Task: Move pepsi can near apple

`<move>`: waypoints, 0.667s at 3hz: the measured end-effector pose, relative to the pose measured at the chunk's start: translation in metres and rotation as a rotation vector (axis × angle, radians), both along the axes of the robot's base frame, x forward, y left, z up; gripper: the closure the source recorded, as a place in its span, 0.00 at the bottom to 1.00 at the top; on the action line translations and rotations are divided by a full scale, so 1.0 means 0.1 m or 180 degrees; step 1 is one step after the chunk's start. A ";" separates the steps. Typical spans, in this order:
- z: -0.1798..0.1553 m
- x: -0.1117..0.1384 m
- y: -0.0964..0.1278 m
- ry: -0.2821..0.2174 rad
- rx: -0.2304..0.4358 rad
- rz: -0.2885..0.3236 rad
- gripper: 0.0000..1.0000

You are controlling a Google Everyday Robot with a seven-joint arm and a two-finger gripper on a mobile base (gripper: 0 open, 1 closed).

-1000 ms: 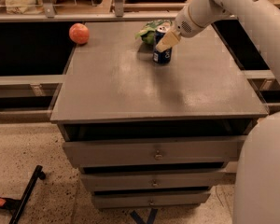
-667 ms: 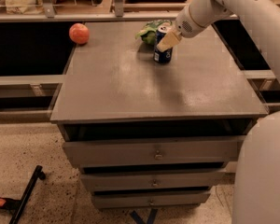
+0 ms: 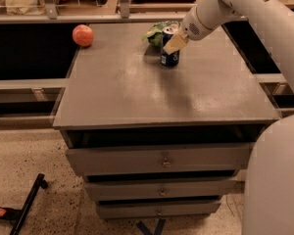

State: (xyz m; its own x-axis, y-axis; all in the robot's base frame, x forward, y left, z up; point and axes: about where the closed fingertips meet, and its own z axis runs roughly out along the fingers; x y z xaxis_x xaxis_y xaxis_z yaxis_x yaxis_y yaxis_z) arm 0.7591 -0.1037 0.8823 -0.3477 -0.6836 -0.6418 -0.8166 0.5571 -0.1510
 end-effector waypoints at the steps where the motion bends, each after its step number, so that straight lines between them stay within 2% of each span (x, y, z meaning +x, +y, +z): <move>1: 0.01 0.03 0.01 0.0003 0.0082 -0.0024 1.00; 2: 0.13 0.11 0.12 -0.0003 0.0209 -0.0020 1.00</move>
Offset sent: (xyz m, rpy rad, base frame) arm 0.0241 0.0197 0.0442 0.1223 -0.0235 -0.0131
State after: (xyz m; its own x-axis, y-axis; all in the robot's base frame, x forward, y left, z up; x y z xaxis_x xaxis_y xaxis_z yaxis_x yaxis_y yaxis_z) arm 0.7696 -0.0917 0.8956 -0.3513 -0.6377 -0.6855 -0.8130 0.5709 -0.1145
